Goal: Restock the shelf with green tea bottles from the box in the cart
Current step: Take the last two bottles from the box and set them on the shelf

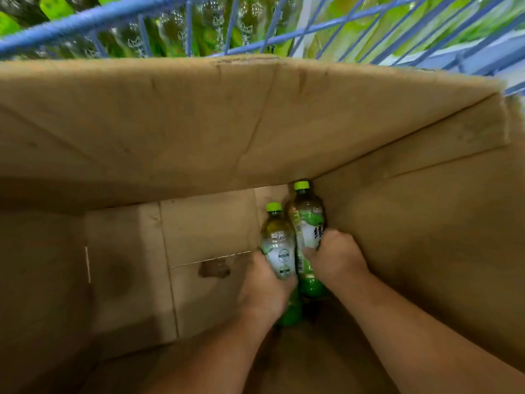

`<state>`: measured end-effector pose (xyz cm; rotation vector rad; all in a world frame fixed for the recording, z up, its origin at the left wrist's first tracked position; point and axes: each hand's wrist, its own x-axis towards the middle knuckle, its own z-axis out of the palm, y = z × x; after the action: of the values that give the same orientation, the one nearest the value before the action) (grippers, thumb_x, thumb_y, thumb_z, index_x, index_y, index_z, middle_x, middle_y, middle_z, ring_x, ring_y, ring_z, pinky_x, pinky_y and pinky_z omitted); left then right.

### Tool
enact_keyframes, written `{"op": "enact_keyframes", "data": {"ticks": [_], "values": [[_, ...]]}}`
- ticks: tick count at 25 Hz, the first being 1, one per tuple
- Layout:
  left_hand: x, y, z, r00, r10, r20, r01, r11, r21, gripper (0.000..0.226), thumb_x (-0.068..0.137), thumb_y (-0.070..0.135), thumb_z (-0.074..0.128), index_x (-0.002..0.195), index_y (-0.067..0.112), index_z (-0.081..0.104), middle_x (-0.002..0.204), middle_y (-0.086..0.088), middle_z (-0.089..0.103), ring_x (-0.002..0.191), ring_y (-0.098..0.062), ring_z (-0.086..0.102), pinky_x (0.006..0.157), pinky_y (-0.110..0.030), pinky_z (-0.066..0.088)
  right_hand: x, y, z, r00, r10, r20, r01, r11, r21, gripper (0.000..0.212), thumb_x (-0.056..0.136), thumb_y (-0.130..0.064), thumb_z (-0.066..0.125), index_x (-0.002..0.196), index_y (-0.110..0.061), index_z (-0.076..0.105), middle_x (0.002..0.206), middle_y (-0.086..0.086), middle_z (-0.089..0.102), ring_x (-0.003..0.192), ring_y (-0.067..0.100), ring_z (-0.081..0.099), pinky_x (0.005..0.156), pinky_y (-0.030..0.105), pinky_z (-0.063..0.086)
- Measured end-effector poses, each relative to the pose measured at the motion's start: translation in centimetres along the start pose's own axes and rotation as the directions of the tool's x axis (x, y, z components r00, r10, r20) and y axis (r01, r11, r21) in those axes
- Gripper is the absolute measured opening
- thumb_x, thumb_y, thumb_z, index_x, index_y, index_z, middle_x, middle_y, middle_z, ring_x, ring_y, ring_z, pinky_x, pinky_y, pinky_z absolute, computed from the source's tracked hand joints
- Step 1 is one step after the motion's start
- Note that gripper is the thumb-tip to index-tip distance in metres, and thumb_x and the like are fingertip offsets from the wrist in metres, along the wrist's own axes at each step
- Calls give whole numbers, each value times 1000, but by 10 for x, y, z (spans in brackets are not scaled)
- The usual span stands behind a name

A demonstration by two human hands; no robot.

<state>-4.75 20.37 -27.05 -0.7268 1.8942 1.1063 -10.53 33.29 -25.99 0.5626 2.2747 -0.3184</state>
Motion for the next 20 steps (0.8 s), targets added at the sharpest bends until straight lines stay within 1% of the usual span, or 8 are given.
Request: {"op": "enact_keyframes", "data": {"ticks": [2, 4, 9, 11, 14, 16, 18, 20], "values": [[3, -3, -5, 999, -29, -30, 29, 999, 13, 22, 80, 27, 79, 92, 26, 60, 79, 14, 61, 65, 3, 55, 49, -16, 38, 3, -1, 2, 997, -5, 72, 2, 999, 44, 43, 82, -43, 75, 110, -12, 66, 114, 11, 69, 106, 29, 66, 79, 30, 51], [2, -8, -15, 995, -63, -75, 65, 998, 25, 17, 77, 25, 80, 79, 23, 63, 73, 10, 65, 59, 0, 58, 44, -15, 40, 4, -2, 4, 988, 4, 155, -22, 993, 115, 47, 76, -50, 79, 106, -16, 68, 107, 5, 70, 103, 25, 67, 77, 26, 49], [-7, -19, -37, 984, -104, -143, 102, 995, -16, 56, 52, 37, 81, 101, 20, 59, 98, -3, 66, 80, -18, 67, 66, -29, 54, 7, -3, 26, 975, 63, 215, -133, 936, 327, 77, 56, -58, 86, 117, -19, 62, 112, 2, 68, 100, 24, 67, 77, 28, 50], [-14, -22, -45, 982, -98, -160, 93, 995, -36, 59, 58, 30, 84, 106, 17, 51, 96, -1, 62, 82, -17, 64, 67, -29, 50, 6, -6, 30, 971, 62, 229, -148, 913, 380, 88, 42, -63, 82, 115, -20, 62, 110, 1, 69, 97, 23, 68, 84, 32, 54], [-22, -27, -59, 977, -81, -199, 74, 996, -42, 56, 70, 22, 84, 105, 20, 40, 87, 7, 58, 72, -6, 55, 57, -26, 41, 3, -11, 24, 958, 53, 280, -168, 899, 405, 71, 43, -56, 81, 103, -21, 70, 102, 1, 72, 89, 21, 70, 87, 37, 57], [-25, -29, -69, 978, -82, -194, 77, 997, -33, 58, 69, 23, 84, 104, 22, 38, 88, 8, 58, 74, -9, 56, 58, -27, 40, -1, -14, 21, 956, 67, 284, -185, 892, 413, 69, 43, -50, 82, 103, -19, 70, 102, 4, 72, 89, 23, 70, 85, 38, 59], [-26, -29, -78, 985, -84, -147, 85, 996, 0, 51, 63, 27, 84, 99, 19, 49, 85, 2, 65, 72, -14, 63, 56, -30, 49, -8, -15, 21, 951, 70, 303, -201, 882, 426, 80, 35, -51, 80, 107, -17, 69, 104, 6, 72, 90, 26, 71, 84, 41, 60], [-32, -26, -89, 995, -53, -82, 55, 998, 26, 41, 60, 31, 86, 91, 18, 63, 78, 0, 72, 68, -15, 69, 58, -34, 58, -23, -18, 18, 948, 45, 315, -198, 858, 474, 70, 38, -44, 80, 102, -17, 70, 99, 7, 74, 84, 26, 73, 79, 45, 62]]}}
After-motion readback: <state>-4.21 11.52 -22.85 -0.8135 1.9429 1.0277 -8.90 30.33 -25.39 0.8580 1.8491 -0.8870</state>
